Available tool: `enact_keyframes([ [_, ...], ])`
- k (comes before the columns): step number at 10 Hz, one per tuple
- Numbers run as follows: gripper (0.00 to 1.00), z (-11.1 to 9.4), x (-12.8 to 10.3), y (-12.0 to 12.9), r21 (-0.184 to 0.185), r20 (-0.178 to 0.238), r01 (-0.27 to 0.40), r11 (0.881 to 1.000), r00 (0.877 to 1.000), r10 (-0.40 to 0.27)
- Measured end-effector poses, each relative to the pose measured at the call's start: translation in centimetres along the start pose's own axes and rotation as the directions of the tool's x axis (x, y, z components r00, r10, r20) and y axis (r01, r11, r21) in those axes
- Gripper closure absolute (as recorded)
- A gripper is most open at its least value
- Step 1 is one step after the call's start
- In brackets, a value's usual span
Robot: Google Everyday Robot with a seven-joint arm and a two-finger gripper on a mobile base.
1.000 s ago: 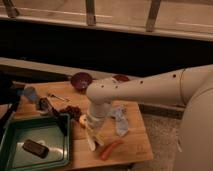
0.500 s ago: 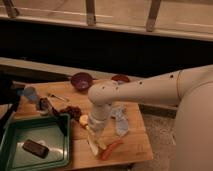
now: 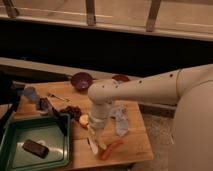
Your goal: Place banana in metal cup
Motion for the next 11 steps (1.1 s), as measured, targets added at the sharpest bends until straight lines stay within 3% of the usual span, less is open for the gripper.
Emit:
enact_keyframes([
  [1, 0.20, -0.1, -0.1, 0.0, 0.003, 0.000, 0.001, 1.000, 1.000, -0.001],
  [6, 0.20, -0.7, -0.7, -0.4, 0.027, 0.005, 0.010, 1.000, 1.000, -0.011],
  [8, 0.20, -2.7, -1.5, -1.6, 0.091, 0.040, -0.022, 0.996, 0.999, 0.019],
  [10, 0.20, -5.8, -2.4, -4.0, 0.165, 0.116, -0.103, 0.981, 0.990, 0.084],
  [11, 0.20, -7.0, -2.8, -5.1, 0.183, 0.155, -0.142, 0.973, 0.981, 0.115],
])
